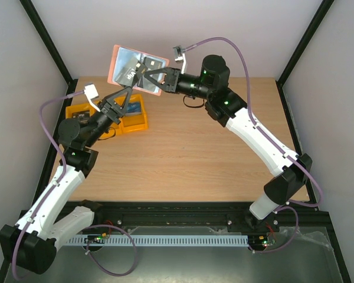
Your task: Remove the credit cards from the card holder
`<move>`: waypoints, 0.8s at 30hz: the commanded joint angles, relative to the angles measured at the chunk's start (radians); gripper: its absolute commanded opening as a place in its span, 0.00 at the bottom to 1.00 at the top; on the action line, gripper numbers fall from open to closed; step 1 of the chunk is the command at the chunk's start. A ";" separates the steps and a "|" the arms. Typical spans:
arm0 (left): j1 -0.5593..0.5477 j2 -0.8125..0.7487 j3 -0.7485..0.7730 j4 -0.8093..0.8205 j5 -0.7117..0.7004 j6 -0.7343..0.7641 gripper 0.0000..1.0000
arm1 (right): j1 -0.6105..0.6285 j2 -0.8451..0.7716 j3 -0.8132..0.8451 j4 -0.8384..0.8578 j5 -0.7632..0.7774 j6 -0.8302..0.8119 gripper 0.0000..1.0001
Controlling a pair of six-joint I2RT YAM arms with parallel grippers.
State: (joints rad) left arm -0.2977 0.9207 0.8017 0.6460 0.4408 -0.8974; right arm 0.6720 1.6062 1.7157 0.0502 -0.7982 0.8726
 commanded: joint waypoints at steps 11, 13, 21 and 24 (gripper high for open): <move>-0.004 -0.042 -0.078 -0.034 0.074 -0.024 0.02 | -0.007 -0.028 0.067 0.031 0.088 -0.050 0.02; -0.003 -0.045 -0.087 -0.032 0.073 -0.023 0.02 | -0.009 -0.028 0.068 0.040 0.101 -0.045 0.02; -0.004 -0.047 -0.081 0.005 0.077 -0.018 0.02 | -0.011 -0.004 0.070 0.062 0.073 -0.008 0.02; -0.004 -0.043 -0.074 0.024 0.078 -0.020 0.02 | -0.010 0.017 0.100 -0.023 0.048 -0.054 0.02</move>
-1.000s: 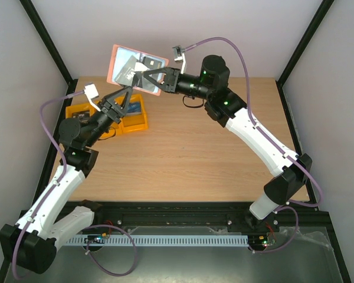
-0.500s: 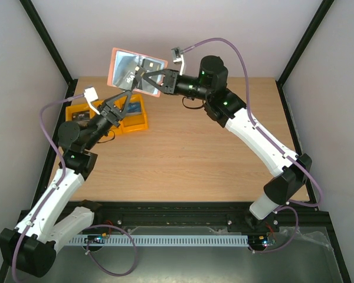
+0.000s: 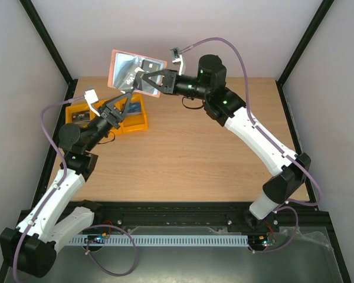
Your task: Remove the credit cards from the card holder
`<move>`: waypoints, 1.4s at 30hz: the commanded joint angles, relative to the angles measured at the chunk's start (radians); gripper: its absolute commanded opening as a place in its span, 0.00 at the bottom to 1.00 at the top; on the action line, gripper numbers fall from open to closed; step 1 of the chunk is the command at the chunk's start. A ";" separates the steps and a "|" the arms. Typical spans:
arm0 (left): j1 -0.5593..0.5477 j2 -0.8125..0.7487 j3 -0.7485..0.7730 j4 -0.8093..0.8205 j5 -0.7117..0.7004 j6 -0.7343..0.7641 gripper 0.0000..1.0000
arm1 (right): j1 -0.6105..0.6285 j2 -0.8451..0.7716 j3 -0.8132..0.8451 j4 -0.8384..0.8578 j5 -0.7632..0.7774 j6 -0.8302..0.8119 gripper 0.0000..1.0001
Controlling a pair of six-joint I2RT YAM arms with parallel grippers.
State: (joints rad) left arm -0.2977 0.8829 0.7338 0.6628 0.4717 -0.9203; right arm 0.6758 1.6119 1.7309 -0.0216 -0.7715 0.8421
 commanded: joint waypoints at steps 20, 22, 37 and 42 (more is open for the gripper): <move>0.000 0.004 0.013 0.011 0.035 0.013 0.14 | -0.012 0.002 0.083 -0.025 -0.040 -0.068 0.02; 0.002 0.000 0.014 0.012 0.035 0.017 0.17 | -0.012 0.001 0.082 -0.025 -0.039 -0.068 0.02; 0.023 0.004 0.029 0.028 0.020 0.005 0.24 | -0.012 -0.004 0.081 -0.031 -0.041 -0.074 0.02; 0.028 0.016 0.038 0.049 0.024 -0.009 0.24 | -0.012 -0.005 0.079 -0.034 -0.043 -0.077 0.02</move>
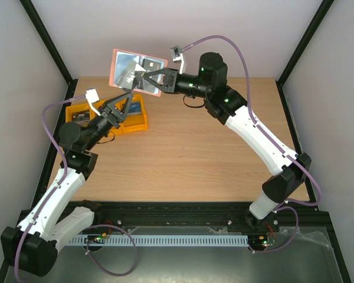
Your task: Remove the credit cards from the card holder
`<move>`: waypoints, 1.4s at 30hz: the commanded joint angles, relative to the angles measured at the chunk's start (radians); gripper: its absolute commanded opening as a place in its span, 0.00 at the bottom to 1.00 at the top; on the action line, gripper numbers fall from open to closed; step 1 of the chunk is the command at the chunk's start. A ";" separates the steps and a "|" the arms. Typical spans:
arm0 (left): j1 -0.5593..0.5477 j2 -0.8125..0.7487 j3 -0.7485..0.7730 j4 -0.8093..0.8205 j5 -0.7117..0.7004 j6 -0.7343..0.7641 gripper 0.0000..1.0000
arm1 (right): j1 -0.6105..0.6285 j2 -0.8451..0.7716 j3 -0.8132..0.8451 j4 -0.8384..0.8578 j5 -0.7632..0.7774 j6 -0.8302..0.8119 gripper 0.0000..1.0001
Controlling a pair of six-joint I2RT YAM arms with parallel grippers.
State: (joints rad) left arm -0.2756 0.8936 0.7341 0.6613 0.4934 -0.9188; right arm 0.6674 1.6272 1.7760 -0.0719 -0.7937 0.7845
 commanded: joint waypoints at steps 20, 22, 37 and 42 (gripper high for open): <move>0.003 -0.022 -0.024 -0.047 0.012 0.015 0.02 | -0.010 -0.049 0.033 0.030 0.033 -0.032 0.02; 0.004 -0.024 -0.036 -0.050 0.030 0.015 0.02 | -0.011 -0.049 0.036 0.039 0.038 -0.027 0.02; -0.033 0.024 0.012 0.131 0.098 -0.001 0.02 | -0.017 -0.022 -0.035 0.192 0.068 0.087 0.02; -0.095 0.054 0.039 0.149 0.095 -0.011 0.02 | 0.008 0.007 -0.017 0.222 0.050 0.088 0.02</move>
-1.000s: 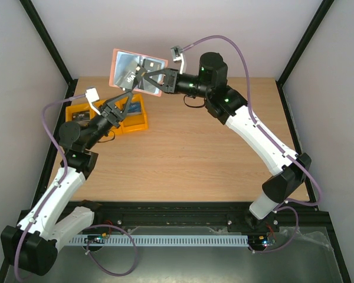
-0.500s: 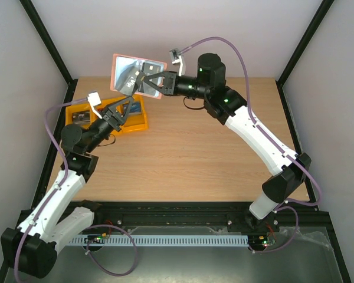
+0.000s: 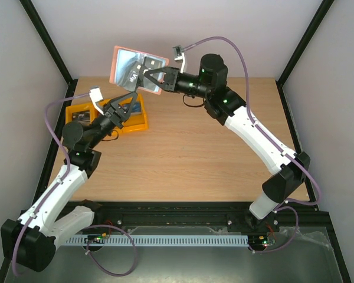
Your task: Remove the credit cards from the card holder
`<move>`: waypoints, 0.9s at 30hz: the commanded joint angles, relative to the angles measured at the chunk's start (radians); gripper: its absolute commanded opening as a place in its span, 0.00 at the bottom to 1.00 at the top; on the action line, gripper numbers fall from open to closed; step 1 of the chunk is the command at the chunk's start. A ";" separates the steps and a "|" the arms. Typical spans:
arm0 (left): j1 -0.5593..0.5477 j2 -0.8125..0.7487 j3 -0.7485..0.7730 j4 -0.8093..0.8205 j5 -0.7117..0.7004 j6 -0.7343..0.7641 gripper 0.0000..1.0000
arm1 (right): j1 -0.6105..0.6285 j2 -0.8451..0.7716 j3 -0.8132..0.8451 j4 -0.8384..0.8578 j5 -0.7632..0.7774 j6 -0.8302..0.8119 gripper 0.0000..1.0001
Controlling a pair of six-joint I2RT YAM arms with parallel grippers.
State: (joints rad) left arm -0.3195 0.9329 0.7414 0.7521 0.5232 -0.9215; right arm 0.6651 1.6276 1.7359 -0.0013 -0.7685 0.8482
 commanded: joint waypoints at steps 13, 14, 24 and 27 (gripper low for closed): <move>0.001 0.012 0.028 -0.068 -0.061 -0.049 0.02 | 0.018 0.018 0.064 0.041 -0.051 -0.045 0.02; 0.001 0.012 0.036 -0.072 -0.062 -0.054 0.02 | 0.018 0.021 0.055 0.031 -0.064 -0.041 0.01; 0.022 0.034 0.043 -0.233 -0.102 -0.047 0.02 | 0.029 0.061 0.015 -0.070 -0.100 -0.108 0.02; 0.035 0.034 0.018 -0.226 -0.104 -0.054 0.02 | 0.029 0.095 0.055 -0.122 -0.112 -0.127 0.02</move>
State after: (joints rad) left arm -0.3031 0.9573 0.7723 0.5632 0.4500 -0.9699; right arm 0.6750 1.6840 1.7496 -0.0547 -0.8024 0.7654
